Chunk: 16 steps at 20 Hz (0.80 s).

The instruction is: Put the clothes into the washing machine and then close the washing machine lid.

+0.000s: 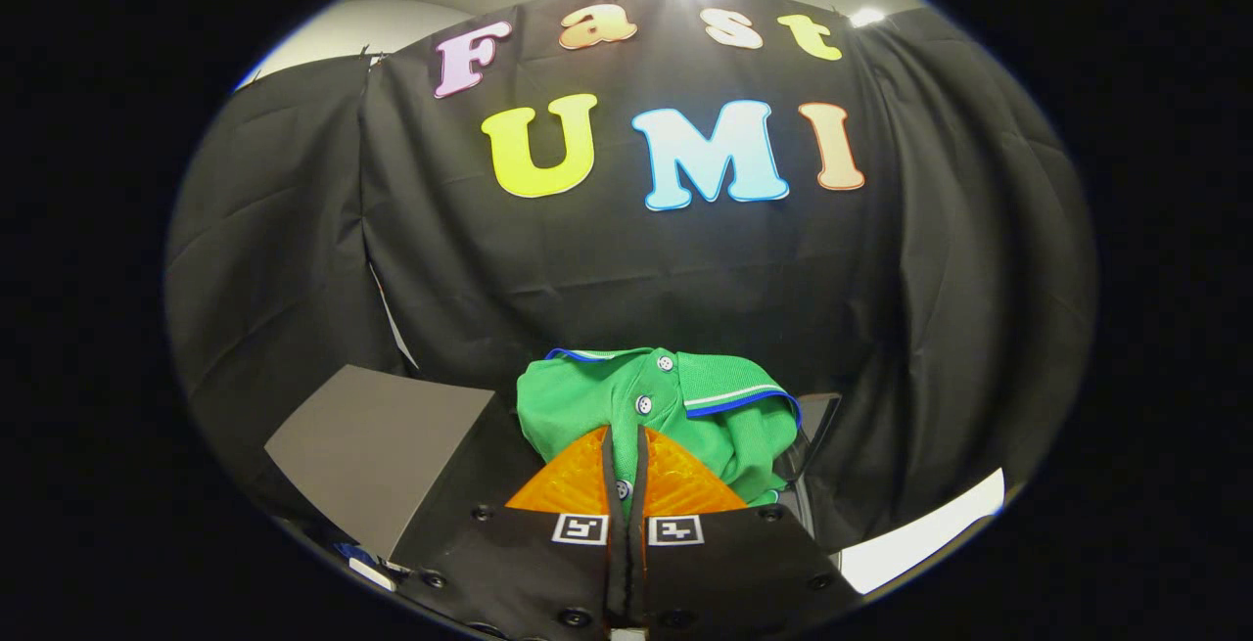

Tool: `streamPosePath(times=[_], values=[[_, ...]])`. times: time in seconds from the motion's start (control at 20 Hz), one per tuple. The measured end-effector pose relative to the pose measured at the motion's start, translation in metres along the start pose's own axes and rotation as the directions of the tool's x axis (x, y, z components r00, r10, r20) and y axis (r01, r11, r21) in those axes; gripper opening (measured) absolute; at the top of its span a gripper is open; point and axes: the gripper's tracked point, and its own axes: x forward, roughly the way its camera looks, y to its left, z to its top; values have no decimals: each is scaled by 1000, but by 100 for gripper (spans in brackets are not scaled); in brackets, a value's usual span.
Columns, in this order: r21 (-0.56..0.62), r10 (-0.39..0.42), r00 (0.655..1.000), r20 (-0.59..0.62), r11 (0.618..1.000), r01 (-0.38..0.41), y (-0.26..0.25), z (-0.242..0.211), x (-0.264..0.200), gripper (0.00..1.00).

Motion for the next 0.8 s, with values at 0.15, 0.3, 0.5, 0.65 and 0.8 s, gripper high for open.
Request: streamPosePath(times=[0.15,0.3,0.5,0.65,0.8], values=[[6,2,1000,-21,1000,-2,-1,-12,4,1],[-5,6,999,-40,1000,-6,-1,-21,6,1],[-14,6,998,-65,1000,-7,-2,-35,10,1],[-32,6,996,-92,999,-9,-3,-49,16,1],[-32,4,992,-125,999,-9,-6,-65,24,1]])
